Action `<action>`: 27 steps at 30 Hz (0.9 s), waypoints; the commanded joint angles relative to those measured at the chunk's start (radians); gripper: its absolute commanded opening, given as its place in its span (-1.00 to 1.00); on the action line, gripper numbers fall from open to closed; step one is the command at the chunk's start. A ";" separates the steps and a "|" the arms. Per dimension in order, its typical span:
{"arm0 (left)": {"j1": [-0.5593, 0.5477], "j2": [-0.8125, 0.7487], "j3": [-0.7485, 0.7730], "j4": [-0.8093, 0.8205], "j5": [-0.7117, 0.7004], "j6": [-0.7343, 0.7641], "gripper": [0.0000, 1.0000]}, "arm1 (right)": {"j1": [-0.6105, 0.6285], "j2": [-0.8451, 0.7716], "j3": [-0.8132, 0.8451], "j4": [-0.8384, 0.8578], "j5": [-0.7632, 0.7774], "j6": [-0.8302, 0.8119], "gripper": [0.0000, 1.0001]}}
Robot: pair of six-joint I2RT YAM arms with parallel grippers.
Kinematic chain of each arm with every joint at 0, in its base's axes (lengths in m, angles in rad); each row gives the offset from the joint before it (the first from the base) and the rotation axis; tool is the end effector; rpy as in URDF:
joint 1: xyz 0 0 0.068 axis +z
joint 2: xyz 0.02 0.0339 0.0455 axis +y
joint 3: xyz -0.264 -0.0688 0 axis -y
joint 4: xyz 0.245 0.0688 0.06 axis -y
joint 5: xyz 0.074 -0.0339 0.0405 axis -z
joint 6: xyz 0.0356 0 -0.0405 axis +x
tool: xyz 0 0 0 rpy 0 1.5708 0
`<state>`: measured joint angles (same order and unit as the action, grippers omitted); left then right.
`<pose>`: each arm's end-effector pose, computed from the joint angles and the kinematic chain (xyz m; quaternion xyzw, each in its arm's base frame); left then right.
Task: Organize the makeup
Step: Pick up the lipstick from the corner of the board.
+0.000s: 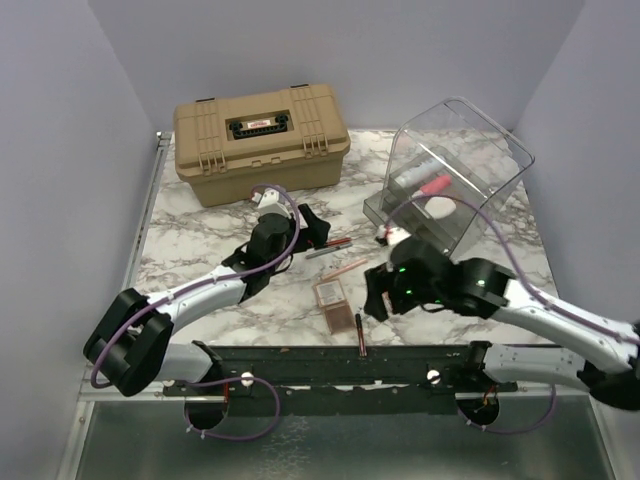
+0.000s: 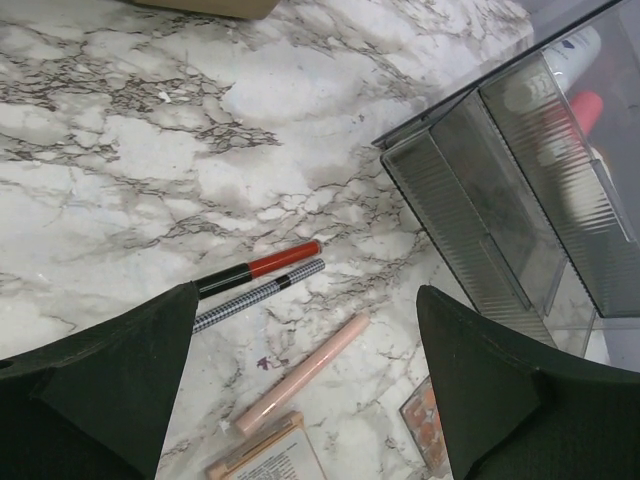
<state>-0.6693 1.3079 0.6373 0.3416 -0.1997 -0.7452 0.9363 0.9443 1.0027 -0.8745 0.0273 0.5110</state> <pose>0.2269 -0.1705 0.2280 -0.0887 0.8065 -0.3145 0.4927 0.1083 0.1455 0.3217 -0.1913 0.9097 0.2344 0.2845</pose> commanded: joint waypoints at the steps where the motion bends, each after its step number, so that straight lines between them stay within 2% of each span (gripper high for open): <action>1: 0.022 -0.065 -0.009 -0.081 -0.050 0.022 0.86 | 0.243 0.209 0.064 -0.050 0.457 0.232 0.46; 4: 0.041 -0.122 -0.031 -0.143 -0.092 0.029 0.86 | 0.288 0.292 0.033 -0.017 0.456 0.274 0.46; 9: 0.077 -0.240 -0.088 -0.228 -0.166 0.015 0.93 | 0.294 0.300 -0.106 0.188 0.308 0.297 0.37; 13: 0.105 -0.319 -0.129 -0.244 -0.181 -0.001 0.96 | 0.297 0.330 -0.170 0.238 0.276 0.342 0.29; 22: 0.128 -0.320 -0.133 -0.259 -0.171 -0.009 0.96 | 0.302 0.427 -0.222 0.327 0.225 0.380 0.17; 27: 0.134 -0.301 -0.127 -0.259 -0.160 -0.013 0.96 | 0.302 0.498 -0.223 0.306 0.253 0.400 0.06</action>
<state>-0.5449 0.9936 0.5091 0.1036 -0.3492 -0.7475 1.2308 1.3956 0.7914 -0.5938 0.2741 0.8753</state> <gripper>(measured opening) 0.979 0.555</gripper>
